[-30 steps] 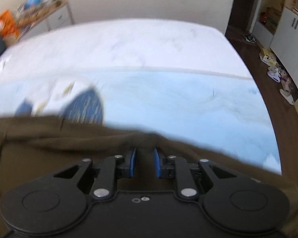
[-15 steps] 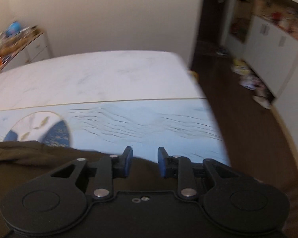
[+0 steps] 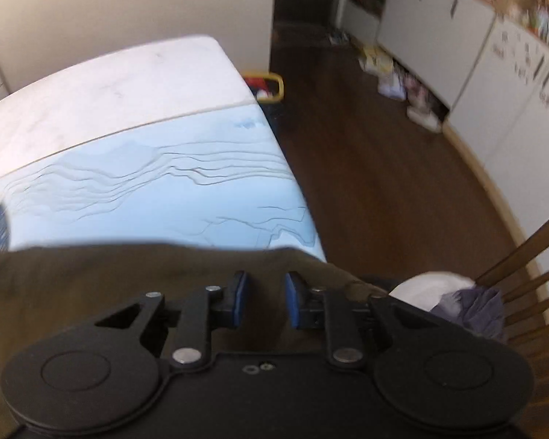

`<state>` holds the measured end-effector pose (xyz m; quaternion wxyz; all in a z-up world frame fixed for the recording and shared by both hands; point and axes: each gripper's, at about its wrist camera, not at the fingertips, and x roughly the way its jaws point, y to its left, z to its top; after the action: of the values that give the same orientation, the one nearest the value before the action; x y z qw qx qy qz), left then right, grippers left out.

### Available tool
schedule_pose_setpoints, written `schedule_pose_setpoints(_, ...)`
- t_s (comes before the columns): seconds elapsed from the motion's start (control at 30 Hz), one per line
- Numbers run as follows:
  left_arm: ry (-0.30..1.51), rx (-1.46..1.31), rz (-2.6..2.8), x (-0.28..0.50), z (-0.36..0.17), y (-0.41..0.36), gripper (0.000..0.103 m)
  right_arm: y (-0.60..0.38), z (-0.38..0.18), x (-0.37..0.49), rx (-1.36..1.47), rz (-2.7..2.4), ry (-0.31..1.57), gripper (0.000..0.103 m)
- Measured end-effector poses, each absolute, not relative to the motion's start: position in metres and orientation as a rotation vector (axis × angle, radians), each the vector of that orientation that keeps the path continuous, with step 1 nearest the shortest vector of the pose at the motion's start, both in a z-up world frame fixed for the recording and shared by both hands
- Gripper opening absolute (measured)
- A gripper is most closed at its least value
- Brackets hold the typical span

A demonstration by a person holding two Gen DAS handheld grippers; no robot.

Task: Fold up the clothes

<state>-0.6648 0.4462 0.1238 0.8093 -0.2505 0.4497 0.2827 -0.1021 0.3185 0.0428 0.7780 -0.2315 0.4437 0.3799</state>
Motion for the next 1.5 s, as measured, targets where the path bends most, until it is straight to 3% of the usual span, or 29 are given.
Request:
schedule_pose_setpoints(0.17,0.981,-0.523,0.607,-0.661,0.124,0.446,0.023,0.325,0.033,-0.098,-0.537,0.82,0.95,0.103)
schedule_pose_setpoints(0.5,0.943,-0.459,0.526,-0.688,0.165,0.404,0.024,0.215,0.099,-0.102,-0.389,0.781,0.907,0.103)
schedule_pose_setpoints(1.03,0.962,-0.66,0.636,-0.754,0.131,0.395,0.024,0.166,-0.002,-0.064,0.049,0.576,1.255,0.103)
schedule_pose_setpoints(1.33,0.959,-0.643,0.632,-0.756,0.131,0.393,0.024,0.177,0.03,-0.095,-0.1,0.629,1.062,0.103)
schedule_pose_setpoints(1.5,0.955,-0.636,0.626,-0.757,0.131,0.392,0.024,0.198,0.083,-0.158,-0.309,0.794,0.791,0.103)
